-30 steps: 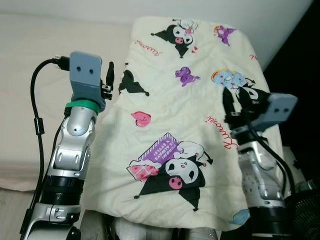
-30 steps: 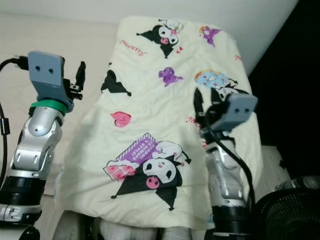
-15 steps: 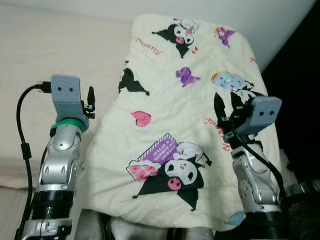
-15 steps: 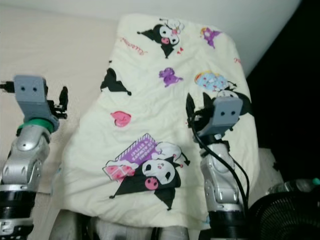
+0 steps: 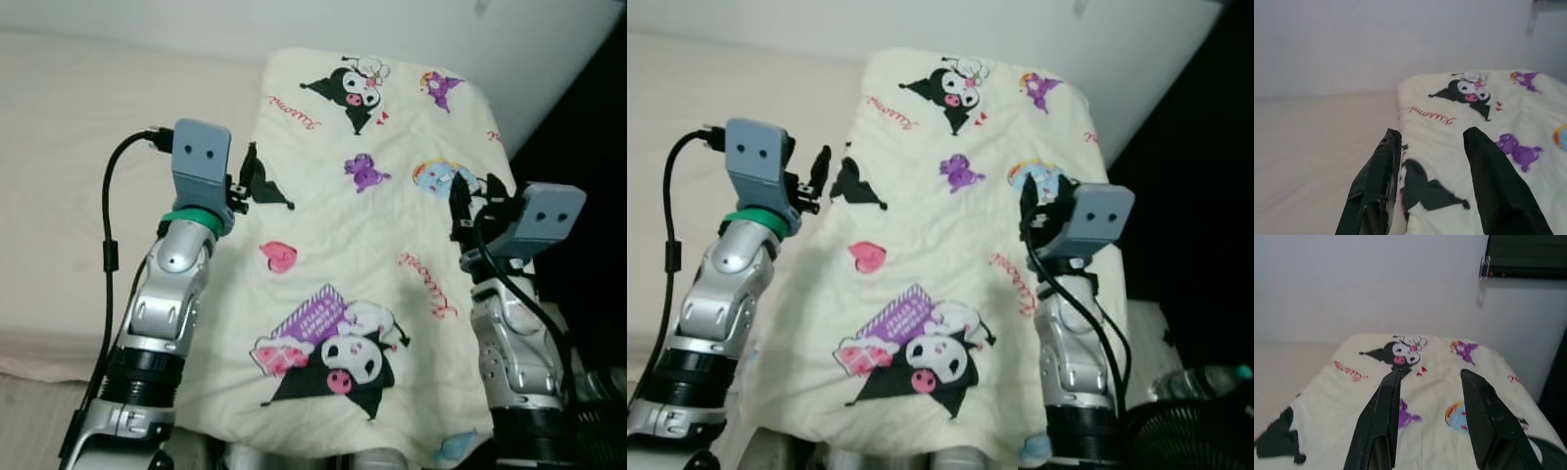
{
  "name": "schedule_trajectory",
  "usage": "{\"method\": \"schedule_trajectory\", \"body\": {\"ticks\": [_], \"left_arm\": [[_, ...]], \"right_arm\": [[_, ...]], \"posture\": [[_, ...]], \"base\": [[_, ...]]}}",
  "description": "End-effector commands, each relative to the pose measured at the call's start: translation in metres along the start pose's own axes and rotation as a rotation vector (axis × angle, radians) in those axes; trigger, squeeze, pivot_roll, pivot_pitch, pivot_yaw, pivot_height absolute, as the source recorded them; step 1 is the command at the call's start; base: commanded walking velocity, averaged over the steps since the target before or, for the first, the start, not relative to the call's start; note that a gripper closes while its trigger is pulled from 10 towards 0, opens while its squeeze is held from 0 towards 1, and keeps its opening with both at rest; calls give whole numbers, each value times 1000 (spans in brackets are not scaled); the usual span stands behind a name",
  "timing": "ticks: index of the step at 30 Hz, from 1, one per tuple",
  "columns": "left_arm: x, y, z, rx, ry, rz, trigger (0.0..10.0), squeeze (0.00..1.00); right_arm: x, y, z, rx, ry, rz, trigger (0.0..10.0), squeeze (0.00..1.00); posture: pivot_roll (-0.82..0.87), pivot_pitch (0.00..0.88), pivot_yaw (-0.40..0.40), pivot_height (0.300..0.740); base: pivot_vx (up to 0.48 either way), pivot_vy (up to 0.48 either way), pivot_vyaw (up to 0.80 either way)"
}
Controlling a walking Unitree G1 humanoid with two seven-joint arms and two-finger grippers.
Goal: Clean up the room
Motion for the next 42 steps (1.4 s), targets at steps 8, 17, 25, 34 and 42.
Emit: {"method": "schedule_trajectory", "body": {"ticks": [8,17,25,34,42], "left_arm": [[3,-44,3,-127,1,61,10000,0],[0,-58,4,-168,19,73,10000,0],[-6,-64,5,-205,67,97,10000,0],[-19,-63,14,-220,77,29,10000,0],[-23,-58,17,-215,83,20,10000,0]], "right_arm": [[5,-21,4,-54,-4,47,10000,0],[8,-25,0,-66,-17,75,10000,0],[10,-23,-3,-71,-31,78,10000,0],[0,-12,1,-73,-20,66,10000,0],[-8,-6,2,-49,4,58,10000,0]], "posture": [[-120,74,-11,683],[-134,54,-13,717],[-139,45,10,740],[-144,40,28,740],[-140,33,24,740]], "base": [[0,0,0],[0,0,0],[0,0,0],[0,0,0],[0,0,0]]}}
Point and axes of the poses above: a point about 5 cm out from each wrist's last joint towards the gripper, its own z axis pointing back from the gripper into the wrist, its own x axis along the axis of the wrist's last joint, y = z × x, the point moved 2 cm from there along -z, pointing out of the wrist towards the gripper, and after that the axes turned 13 degrees about -z, right-handed, at the moved point
